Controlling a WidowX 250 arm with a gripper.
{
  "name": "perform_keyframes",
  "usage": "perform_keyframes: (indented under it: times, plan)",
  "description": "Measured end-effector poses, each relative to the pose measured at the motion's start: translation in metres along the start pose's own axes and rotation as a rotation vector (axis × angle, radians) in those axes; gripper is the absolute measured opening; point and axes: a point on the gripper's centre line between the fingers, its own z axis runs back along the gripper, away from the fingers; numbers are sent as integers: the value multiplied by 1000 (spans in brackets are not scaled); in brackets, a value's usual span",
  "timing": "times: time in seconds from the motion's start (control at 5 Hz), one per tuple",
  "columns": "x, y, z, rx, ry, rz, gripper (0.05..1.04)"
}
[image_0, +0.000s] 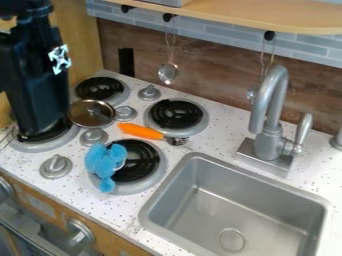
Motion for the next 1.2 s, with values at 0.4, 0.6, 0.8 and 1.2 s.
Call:
perform_keyframes:
  times: [0.4,0.6,0.8,1.2]
  plan:
    - [16,19,-29,60,25,69,1001]
    - [45,45,-54,112,32,153,1001]
    - [72,74,-86,133,56,223,1001]
    - [135,116,-149,62,23,303,1001]
